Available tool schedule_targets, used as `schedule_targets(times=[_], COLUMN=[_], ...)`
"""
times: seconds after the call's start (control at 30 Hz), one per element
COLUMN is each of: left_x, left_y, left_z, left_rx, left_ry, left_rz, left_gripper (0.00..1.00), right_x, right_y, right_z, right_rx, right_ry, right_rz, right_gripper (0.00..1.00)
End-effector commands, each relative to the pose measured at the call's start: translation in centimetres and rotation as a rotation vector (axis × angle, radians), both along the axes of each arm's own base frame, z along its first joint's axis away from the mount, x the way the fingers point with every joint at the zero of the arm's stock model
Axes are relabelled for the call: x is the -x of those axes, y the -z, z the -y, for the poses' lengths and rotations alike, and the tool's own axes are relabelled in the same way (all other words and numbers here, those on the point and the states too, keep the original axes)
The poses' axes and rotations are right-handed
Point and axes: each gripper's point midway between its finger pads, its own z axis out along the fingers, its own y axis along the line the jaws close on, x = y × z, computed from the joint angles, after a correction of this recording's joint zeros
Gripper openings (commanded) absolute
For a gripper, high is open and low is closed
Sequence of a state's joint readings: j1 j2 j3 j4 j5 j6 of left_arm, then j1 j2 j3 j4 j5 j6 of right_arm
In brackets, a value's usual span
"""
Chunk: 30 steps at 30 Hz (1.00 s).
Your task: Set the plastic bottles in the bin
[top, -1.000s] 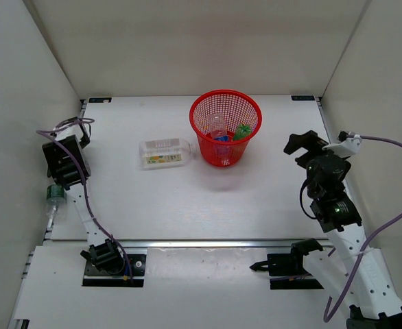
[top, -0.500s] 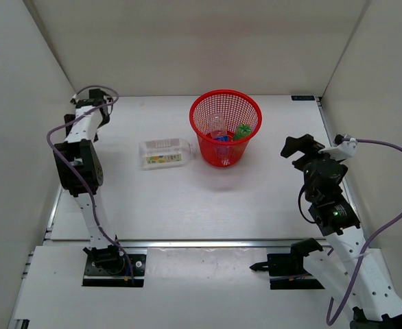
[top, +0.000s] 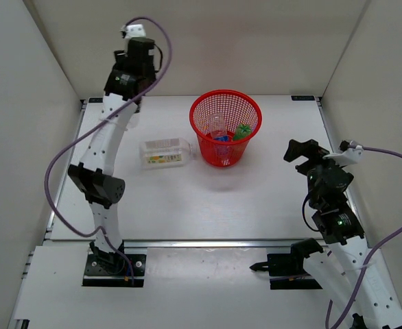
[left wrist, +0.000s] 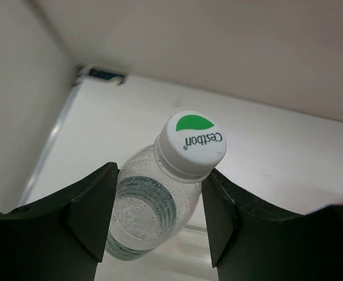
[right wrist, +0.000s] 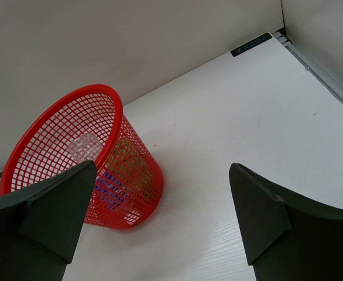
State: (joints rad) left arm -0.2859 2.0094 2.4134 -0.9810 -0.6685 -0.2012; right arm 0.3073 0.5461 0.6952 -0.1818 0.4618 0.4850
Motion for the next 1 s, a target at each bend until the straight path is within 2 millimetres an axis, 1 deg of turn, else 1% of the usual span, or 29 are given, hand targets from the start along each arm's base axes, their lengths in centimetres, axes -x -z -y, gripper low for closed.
schedule_targets(times=[0.0, 0.03, 0.07, 0.1, 0.13, 0.17, 0.23, 0.27, 0.3, 0.33, 0.37, 0.4, 0.43, 0.47, 0.5, 0.53, 0.57, 0.6, 0.63, 0.67, 0.7, 0.73, 0.77, 0.8, 0.83, 0.87, 0.9, 0.93, 0.97], left_x=[1.8, 1.6, 1.7, 1.1, 0.8, 1.7, 2.4, 2.3, 2.8, 3.7, 4.0, 3.9, 4.1, 3.8, 4.0, 3.9, 3.9, 3.9, 4.1, 4.4, 4.6, 4.6, 4.9, 5.4, 5.4, 5.7, 6.1, 6.5, 6.7], left_y=[-7.9, -9.3, -11.0, -10.4, -11.0, -13.8, -15.1, -14.5, -14.9, -15.7, -14.8, -14.1, -13.1, -12.1, -11.0, -9.6, -8.2, -7.2, -5.6, -4.3, -3.7, -2.5, -1.8, -1.3, 0.2, 0.7, 0.7, 0.7, 1.6], left_z=[8.9, 10.1, 12.0, 12.0, 12.5, 14.0, 16.3, 17.7, 19.9, 21.7, 23.8, 24.7, 26.0, 26.6, 27.6, 28.0, 28.7, 29.0, 29.4, 30.0, 30.2, 30.5, 30.9, 31.8, 31.8, 32.1, 32.4, 32.5, 32.6], left_rx=[0.126, 0.205, 0.343, 0.433, 0.499, 0.59, 0.648, 0.636, 0.63, 0.634, 0.636, 0.643, 0.659, 0.663, 0.668, 0.673, 0.673, 0.658, 0.643, 0.641, 0.626, 0.615, 0.596, 0.579, 0.548, 0.529, 0.523, 0.531, 0.535], left_ry=[0.234, 0.318, 0.411, 0.421, 0.488, 0.591, 0.665, 0.698, 0.748, 0.799, 0.855, 0.867, 0.893, 0.895, 0.916, 0.918, 0.917, 0.92, 0.914, 0.92, 0.93, 0.922, 0.93, 0.937, 0.916, 0.92, 0.926, 0.94, 0.945], left_rz=[0.253, 0.292, 0.349, 0.354, 0.395, 0.477, 0.521, 0.503, 0.502, 0.506, 0.473, 0.452, 0.423, 0.403, 0.371, 0.334, 0.296, 0.272, 0.233, 0.201, 0.187, 0.158, 0.138, 0.121, 0.084, 0.067, 0.063, 0.058, 0.039], left_gripper=[0.0, 0.0, 0.0, 0.0, 0.0, 0.0, 0.0, 0.0, 0.0, 0.0, 0.0, 0.0, 0.0, 0.0, 0.0, 0.0, 0.0, 0.0, 0.0, 0.0, 0.0, 0.0, 0.01, 0.01, 0.0, 0.0, 0.01, 0.01, 0.02], right_x=[0.2, 0.0, 0.3, 0.4, 0.4, 0.4, 0.5, 0.6, 0.6, 0.6, 0.8, 0.8, 0.9, 1.0, 0.8, 0.3, -0.2, -0.6, -1.6, -2.3, -2.7, -3.3, -3.8, -4.0, -4.3, -4.6, -4.1, -4.9, -4.9], right_y=[-1.0, -0.4, -0.5, -0.6, -0.4, 0.0, 0.3, 0.2, 0.2, 0.3, 0.2, -0.7, -1.0, -0.6, -0.3, -0.5, 0.6, 0.8, 0.8, 2.4, 2.6, 2.7, 4.1, 4.9, 3.7, 4.2, 5.3, 5.3, 5.9], right_z=[0.0, -0.2, -0.2, -0.3, -0.3, -0.4, -0.5, -0.5, -0.3, -0.2, 0.3, 1.0, 1.6, 1.8, 2.5, 2.7, 2.8, 3.0, 2.8, 2.7, 2.4, 3.3, 2.9, 4.1, 4.9, 5.5, 5.9, 6.5, 7.0], right_rx=[0.007, 0.012, 0.005, 0.004, 0.005, 0.008, 0.007, 0.013, 0.024, 0.059, 0.088, 0.098, 0.13, 0.162, 0.18, 0.192, 0.214, 0.219, 0.206, 0.205, 0.17, 0.137, 0.102, 0.072, 0.092, 0.13, 0.142, 0.173, 0.193], right_ry=[-0.009, -0.017, -0.02, -0.027, -0.029, -0.038, -0.044, -0.046, -0.043, -0.042, -0.028, 0.012, 0.036, 0.037, 0.065, 0.068, 0.056, 0.039, -0.014, -0.049, -0.109, -0.123, -0.172, -0.142, -0.113, -0.089, -0.064, -0.024, 0.001], right_rz=[0.037, 0.025, 0.038, 0.046, 0.044, 0.033, 0.02, 0.022, 0.022, 0.007, -0.003, -0.002, -0.022, -0.054, -0.097, -0.118, -0.176, -0.209, -0.229, -0.299, -0.321, -0.347, -0.414, -0.48, -0.483, -0.558, -0.642, -0.688, -0.753], right_gripper=[0.94, 0.93, 0.93, 0.93, 0.93, 0.93, 0.93, 0.93, 0.93, 0.95, 0.94, 0.95, 0.95, 0.95, 0.97, 0.97, 0.99, 0.99, 0.99, 0.99, 0.99, 0.99, 0.99, 0.99, 1.0, 0.99, 0.99, 0.99, 0.99])
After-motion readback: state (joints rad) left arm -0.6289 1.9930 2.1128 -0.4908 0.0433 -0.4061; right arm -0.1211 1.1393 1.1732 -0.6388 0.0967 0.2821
